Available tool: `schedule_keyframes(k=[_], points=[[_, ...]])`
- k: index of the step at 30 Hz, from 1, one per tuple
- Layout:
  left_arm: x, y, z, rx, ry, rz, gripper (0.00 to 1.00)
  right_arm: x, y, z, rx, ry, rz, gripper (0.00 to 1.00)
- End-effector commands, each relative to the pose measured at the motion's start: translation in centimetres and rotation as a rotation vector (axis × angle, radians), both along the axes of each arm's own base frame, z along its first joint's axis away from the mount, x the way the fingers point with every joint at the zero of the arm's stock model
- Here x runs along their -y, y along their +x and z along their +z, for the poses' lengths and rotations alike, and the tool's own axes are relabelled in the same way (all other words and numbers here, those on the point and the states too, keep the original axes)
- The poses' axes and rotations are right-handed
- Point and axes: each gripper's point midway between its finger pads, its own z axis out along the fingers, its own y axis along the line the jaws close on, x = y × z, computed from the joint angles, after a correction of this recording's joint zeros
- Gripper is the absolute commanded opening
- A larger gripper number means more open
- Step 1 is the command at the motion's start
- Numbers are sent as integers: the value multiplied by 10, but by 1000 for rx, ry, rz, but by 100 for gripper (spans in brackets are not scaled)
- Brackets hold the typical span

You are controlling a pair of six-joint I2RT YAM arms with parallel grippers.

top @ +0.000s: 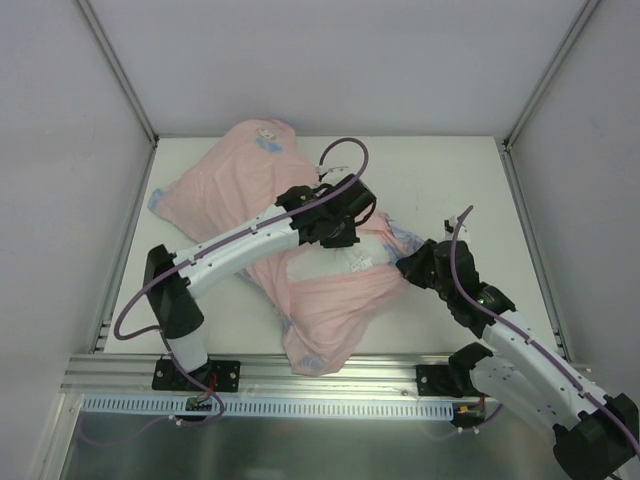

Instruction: Remove the pillowcase from the pillow

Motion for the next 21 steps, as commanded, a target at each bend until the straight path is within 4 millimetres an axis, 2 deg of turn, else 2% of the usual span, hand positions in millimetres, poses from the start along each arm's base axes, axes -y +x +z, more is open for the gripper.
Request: schedule_keyframes(k=[1, 6, 10, 15, 17, 20, 21], points=[[-12, -5, 27, 11, -125, -45, 0, 27, 12, 9, 22, -105, -79, 1], [-14, -14, 23, -5, -171, -99, 0, 30, 31, 36, 66, -139, -85, 1], [-22, -17, 23, 8, -167, -114, 0, 35, 44, 68, 123, -128, -115, 1], [-33, -24, -1, -37, -143, -116, 0, 51, 46, 100, 202, -119, -182, 1], [-35, -30, -8, -57, -142, -132, 0, 63, 48, 108, 219, -154, -224, 1], [-38, -36, -6, -52, -159, -160, 0, 76, 54, 104, 185, -213, -245, 1], [-40, -38, 3, -32, -177, -168, 0, 83, 58, 101, 171, -227, -264, 1]])
